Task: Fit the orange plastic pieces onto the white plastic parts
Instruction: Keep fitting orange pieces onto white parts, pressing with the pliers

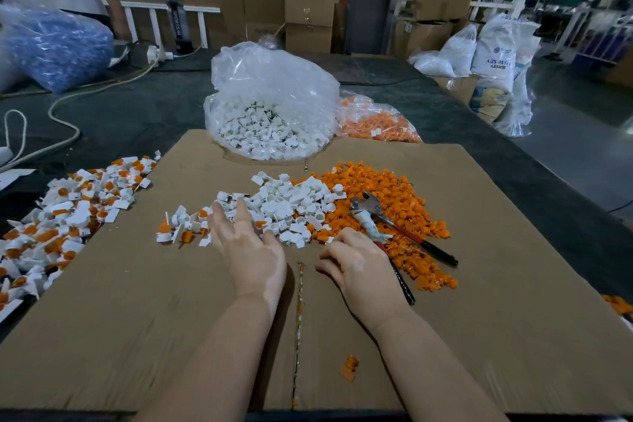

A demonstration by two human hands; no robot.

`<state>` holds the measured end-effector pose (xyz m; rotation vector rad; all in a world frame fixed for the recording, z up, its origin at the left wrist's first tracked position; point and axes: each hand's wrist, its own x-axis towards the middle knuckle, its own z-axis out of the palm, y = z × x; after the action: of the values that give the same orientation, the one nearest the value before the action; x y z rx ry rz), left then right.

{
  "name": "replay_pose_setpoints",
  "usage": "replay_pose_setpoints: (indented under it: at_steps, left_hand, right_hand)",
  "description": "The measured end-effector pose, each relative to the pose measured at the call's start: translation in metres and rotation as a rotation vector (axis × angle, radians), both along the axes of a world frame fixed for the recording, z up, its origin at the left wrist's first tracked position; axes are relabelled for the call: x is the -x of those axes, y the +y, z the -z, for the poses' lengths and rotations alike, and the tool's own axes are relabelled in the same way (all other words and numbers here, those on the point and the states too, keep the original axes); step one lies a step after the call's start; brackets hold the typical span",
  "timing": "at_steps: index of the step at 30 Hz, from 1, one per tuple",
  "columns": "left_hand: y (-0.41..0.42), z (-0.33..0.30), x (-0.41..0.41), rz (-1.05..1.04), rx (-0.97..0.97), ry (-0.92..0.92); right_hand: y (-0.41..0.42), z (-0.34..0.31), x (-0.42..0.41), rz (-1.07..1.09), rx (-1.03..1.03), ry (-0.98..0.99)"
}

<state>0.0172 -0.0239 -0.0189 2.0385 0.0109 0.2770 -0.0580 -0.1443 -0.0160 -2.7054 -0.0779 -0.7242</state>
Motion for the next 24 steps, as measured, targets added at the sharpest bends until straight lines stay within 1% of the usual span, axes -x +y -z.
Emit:
replay_pose_setpoints:
  at_steps: [4, 6, 8, 9, 12, 17, 20, 24]
  left_hand:
    - [-0.0006, 0.0029, 0.0031, -0.003, -0.102, -0.144]
    - [-0.0014, 0.0036, 0.0038, 0.066, -0.123, -0.179]
    - [-0.0029, 0.0037, 0.0040, 0.152, -0.154, -0.152]
    - [-0.0039, 0.0040, 0.0039, 0.178, -0.202, -0.132]
    - [-0.0055, 0.0064, 0.0026, 0.191, -0.348, -0.106]
    - [-0.0068, 0.0059, 0.0036, 0.218, -0.302, -0.104]
    - [-0.0069, 0.0037, 0.0053, 0.265, -0.289, -0.201]
    - [-0.0073, -0.0004, 0.0088, 0.421, -0.230, -0.288]
  right_hand:
    - [0.0002, -0.0022, 0.0002, 0.021, 0.004, -0.017]
    - [0.0005, -0.0039, 0.0007, 0.027, -0.021, -0.032]
    - [0.0002, -0.0043, 0.0008, 0.025, -0.088, -0.031]
    - [0.0000, -0.0043, 0.0009, 0.027, -0.131, -0.029]
    - [-0.0002, -0.0034, 0.0007, 0.034, -0.212, -0.029]
    - [-0.0005, -0.0036, 0.0015, 0.055, -0.298, -0.048]
    - [-0.0008, -0.0037, 0.0014, 0.053, -0.314, -0.070]
    - [-0.0017, -0.0030, 0.0009, 0.062, -0.298, -0.077]
